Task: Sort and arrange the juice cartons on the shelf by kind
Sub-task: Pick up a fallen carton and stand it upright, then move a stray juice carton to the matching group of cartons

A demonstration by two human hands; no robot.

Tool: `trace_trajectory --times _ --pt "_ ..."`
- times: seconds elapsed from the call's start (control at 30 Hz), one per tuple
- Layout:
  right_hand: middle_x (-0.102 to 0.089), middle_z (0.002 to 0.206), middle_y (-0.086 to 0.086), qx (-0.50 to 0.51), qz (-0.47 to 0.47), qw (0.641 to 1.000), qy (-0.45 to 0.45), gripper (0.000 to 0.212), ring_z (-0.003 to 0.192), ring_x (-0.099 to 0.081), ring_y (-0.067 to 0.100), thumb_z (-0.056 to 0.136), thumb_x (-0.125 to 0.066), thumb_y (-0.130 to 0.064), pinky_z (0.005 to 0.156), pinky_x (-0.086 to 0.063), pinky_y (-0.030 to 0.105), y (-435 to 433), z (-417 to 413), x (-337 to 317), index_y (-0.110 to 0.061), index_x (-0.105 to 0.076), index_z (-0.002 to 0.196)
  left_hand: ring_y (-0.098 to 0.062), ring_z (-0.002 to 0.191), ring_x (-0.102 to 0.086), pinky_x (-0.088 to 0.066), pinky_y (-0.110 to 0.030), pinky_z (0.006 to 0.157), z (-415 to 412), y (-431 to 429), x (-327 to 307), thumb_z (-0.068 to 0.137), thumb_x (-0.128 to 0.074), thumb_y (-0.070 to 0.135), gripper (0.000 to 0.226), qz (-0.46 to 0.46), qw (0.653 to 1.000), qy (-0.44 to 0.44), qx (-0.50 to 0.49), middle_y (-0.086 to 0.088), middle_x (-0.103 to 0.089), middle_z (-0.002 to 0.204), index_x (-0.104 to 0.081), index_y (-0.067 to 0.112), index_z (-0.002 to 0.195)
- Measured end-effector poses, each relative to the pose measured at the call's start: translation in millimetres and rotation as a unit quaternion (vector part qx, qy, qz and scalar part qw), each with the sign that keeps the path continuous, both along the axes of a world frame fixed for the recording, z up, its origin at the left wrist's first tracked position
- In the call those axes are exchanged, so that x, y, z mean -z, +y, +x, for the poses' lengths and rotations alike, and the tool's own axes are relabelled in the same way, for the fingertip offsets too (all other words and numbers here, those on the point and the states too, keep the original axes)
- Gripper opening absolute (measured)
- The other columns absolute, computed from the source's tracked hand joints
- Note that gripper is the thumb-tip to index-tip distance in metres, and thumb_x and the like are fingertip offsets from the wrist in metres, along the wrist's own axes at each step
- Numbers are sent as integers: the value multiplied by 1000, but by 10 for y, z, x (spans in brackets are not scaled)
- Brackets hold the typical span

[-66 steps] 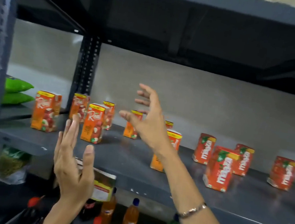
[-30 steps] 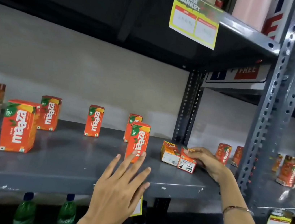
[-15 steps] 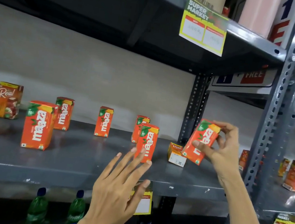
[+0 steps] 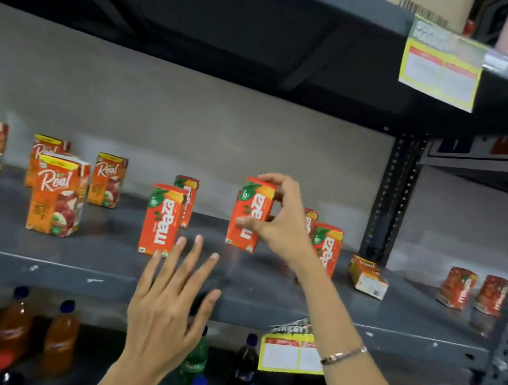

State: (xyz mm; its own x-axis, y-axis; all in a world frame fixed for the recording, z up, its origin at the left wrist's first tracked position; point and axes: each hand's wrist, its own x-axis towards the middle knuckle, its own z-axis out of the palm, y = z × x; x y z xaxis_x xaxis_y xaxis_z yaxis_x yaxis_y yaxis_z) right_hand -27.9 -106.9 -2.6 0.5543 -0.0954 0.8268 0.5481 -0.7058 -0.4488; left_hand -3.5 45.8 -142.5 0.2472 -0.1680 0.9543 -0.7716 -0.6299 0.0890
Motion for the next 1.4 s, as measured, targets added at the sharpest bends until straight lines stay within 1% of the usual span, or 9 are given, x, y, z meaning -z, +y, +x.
trace_trajectory --times 0.13,0.43,0.5,0.63,0.77,0.9,1.1,1.23,1.4 --pt "-48 117 5 16 17 997 77 66 95 -50 1 54 -84 -2 87 -49 25 -48 195 186 -19 -49 108 -21 139 -25 -14 -36 115 24 29 8 95 -31 45 52 36 999 11 -13 -8 -38 146 -37 19 139" --pt "-48 125 7 -9 33 990 133 68 108 -55 18 62 -81 -2 85 -56 35 -14 195 334 -27 -43 112 -16 142 -19 -12 -36 116 32 29 8 96 -27 46 51 30 999 23 6 -6 -38 145 -33 21 140" --pt "-45 129 5 -3 22 991 130 69 109 -52 14 65 -80 -4 83 -54 25 20 153 342 -25 -42 118 -17 141 -21 -13 -37 115 13 35 -5 96 -26 46 51 28 999 25 13 -6 -38 145 -35 19 139" --pt "-44 133 -5 29 -6 998 49 66 119 -41 1 71 -77 -20 88 -32 -3 3 -132 263 -28 -40 126 -20 140 -25 -17 -39 114 -34 31 -21 96 -26 44 52 5 999 23 38 -8 -39 145 -37 16 138" --pt "-55 121 -14 43 48 992 -110 58 117 -51 1 67 -79 -25 92 -43 16 -386 -599 92 -35 -50 116 -20 138 -30 -22 -41 114 -270 -181 -97 96 -30 39 47 -42 992 -11 118 -6 -43 143 -44 15 134" --pt "-61 113 -10 95 131 979 -124 50 111 -56 8 68 -78 -15 84 -47 18 -1124 -836 59 -41 -55 103 -19 132 -42 -32 -37 109 -752 -761 -69 95 -30 37 43 22 972 -84 217 -5 -50 137 -50 20 130" --pt "-54 130 16 189 244 947 93 55 114 -51 24 73 -75 -13 94 -41 30 -2164 -758 425 -10 -51 122 -12 120 -54 -37 -30 101 -1001 -1424 25 93 -24 43 48 239 956 -52 162 2 -62 125 -66 32 113" --pt "-41 141 10 153 231 921 274 81 120 -43 19 68 -79 -27 99 -34 30 -2469 -685 460 -16 -37 136 -16 125 -44 -21 -31 107 -885 -1533 138 92 -27 42 48 238 966 -37 99 -1 -60 128 -60 23 122" --pt "-46 140 10 97 245 895 361 108 126 -45 24 43 -82 -38 114 -27 40 -2597 -605 390 -14 -36 138 -16 128 -37 -17 -32 108 -834 -1576 206 91 -30 43 49 239 967 -45 74 -1 -54 134 -56 19 126"
